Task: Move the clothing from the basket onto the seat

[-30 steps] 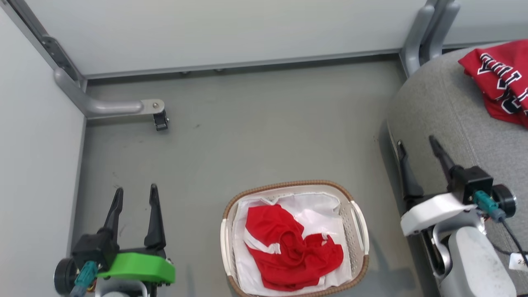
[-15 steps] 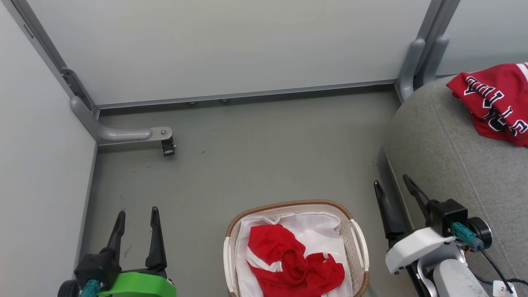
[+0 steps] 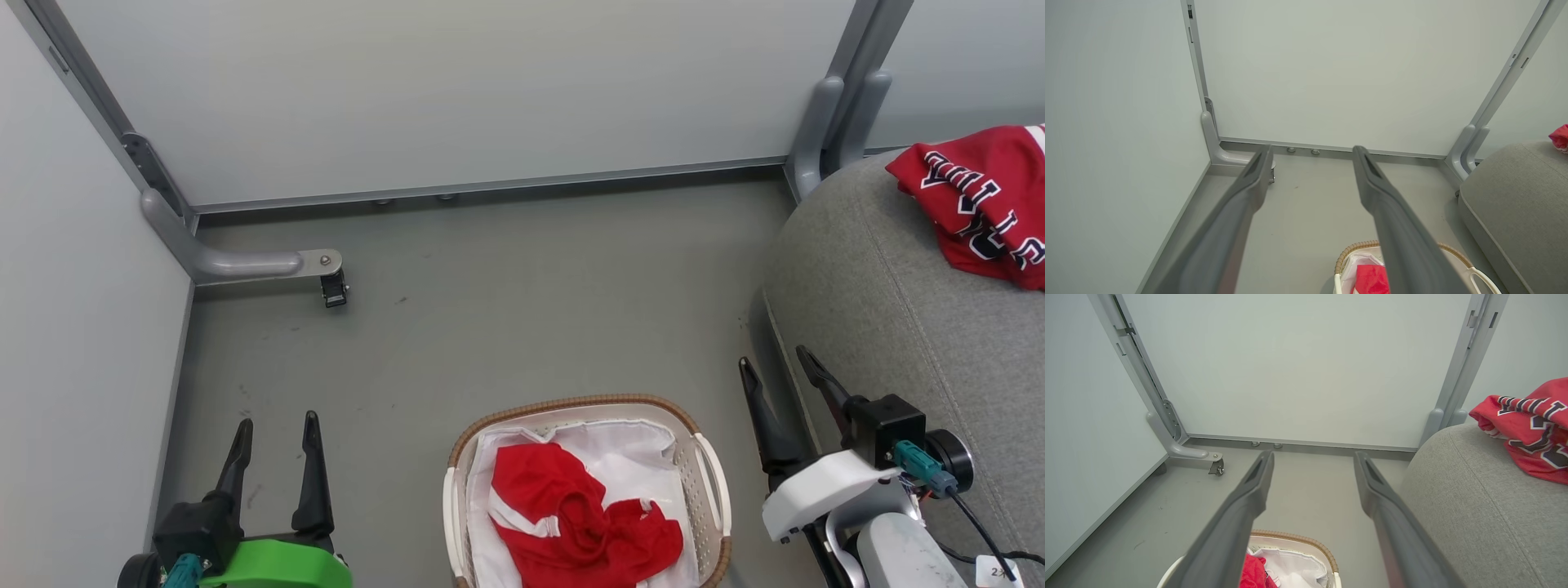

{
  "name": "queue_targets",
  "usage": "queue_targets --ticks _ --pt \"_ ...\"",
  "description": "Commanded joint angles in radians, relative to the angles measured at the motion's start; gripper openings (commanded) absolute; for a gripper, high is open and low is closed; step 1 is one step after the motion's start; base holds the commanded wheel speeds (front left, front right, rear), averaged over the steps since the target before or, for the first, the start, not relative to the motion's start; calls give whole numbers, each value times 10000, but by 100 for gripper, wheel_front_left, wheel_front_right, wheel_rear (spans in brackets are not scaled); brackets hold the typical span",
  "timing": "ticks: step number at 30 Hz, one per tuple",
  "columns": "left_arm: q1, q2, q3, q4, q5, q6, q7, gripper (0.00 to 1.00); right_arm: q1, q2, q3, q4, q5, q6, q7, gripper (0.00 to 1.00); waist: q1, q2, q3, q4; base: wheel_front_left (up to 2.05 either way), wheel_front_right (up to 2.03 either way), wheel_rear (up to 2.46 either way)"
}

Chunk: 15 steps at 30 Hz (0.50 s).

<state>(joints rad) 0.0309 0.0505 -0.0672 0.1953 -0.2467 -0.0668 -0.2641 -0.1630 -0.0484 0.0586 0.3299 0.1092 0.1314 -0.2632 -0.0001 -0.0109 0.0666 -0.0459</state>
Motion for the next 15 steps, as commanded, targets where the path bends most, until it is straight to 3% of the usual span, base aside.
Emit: queue_targets --ticks 1,15 --pt "48 1 10 14 28 -42 -4 100 28 -39 -38 2 32 -14 -24 100 1 109 6 -5 0 0 0" --pt "-539 5 -374 383 618 -275 -4 100 -221 -40 -320 -216 -143 -14 -22 100 1 109 501 -149 0 0 0"
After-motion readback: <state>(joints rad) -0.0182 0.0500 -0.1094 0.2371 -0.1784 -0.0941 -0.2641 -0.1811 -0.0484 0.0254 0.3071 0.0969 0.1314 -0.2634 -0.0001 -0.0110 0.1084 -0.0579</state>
